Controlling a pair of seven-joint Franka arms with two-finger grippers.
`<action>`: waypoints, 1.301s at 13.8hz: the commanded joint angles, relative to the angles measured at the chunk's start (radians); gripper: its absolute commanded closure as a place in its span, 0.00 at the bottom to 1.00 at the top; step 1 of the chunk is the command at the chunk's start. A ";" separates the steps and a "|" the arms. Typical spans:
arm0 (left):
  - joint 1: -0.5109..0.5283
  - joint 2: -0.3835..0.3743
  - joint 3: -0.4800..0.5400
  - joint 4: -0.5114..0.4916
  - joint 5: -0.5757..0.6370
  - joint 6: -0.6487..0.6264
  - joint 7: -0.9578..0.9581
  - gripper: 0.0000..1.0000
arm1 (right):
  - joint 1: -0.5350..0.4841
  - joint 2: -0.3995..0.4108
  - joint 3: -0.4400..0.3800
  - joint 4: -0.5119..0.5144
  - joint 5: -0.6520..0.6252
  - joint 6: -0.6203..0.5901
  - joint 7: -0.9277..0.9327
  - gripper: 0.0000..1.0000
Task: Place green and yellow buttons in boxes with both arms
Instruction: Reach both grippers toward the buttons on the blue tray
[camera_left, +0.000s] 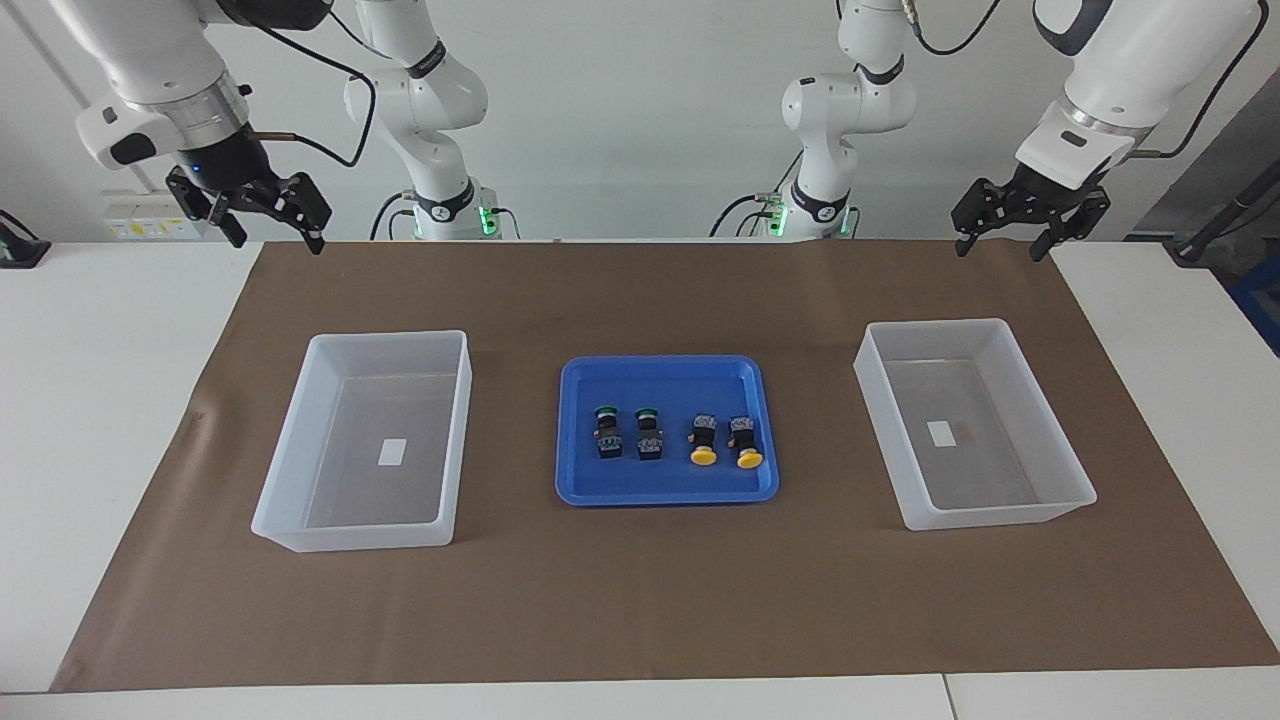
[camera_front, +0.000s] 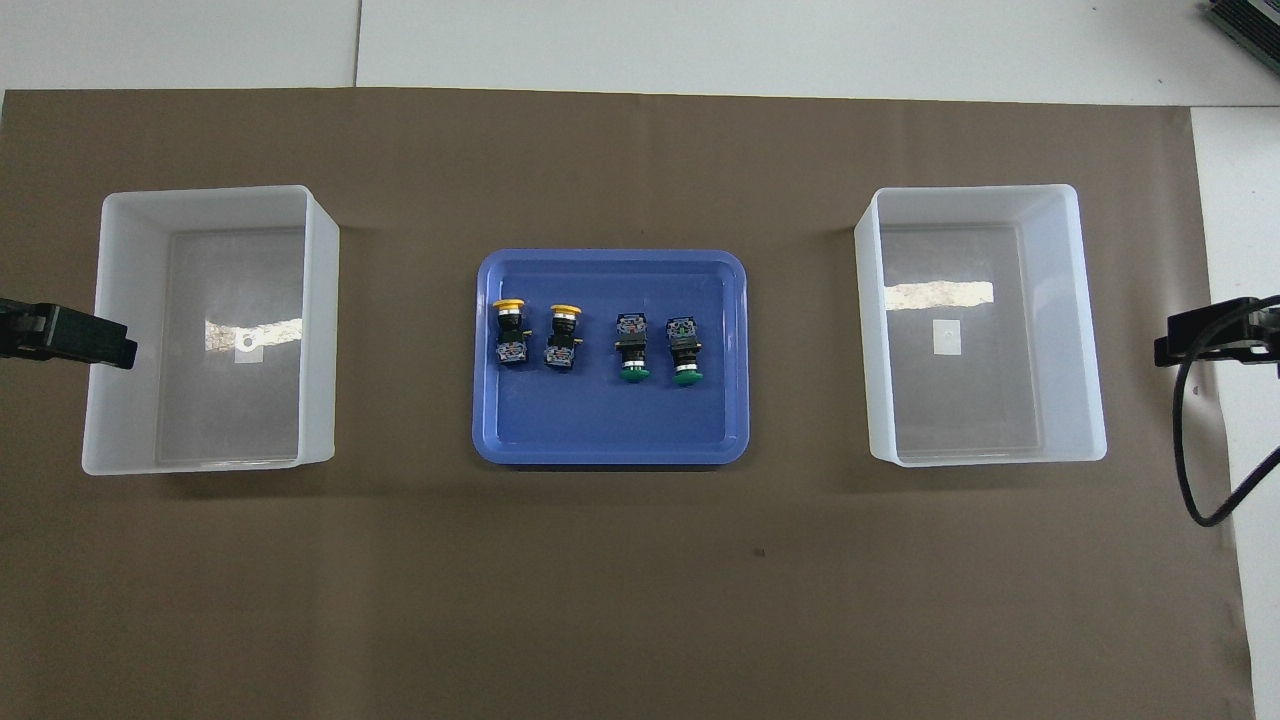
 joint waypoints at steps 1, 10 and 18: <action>-0.005 -0.030 0.005 -0.035 -0.003 0.013 -0.006 0.00 | -0.002 -0.015 0.002 -0.013 0.005 0.001 0.014 0.00; -0.004 -0.024 0.005 -0.030 0.003 0.035 -0.001 0.00 | 0.039 -0.005 0.009 -0.070 0.019 0.112 0.080 0.00; -0.011 -0.027 0.004 -0.032 0.003 0.021 -0.011 0.00 | 0.270 0.196 0.011 -0.121 0.064 0.475 0.268 0.00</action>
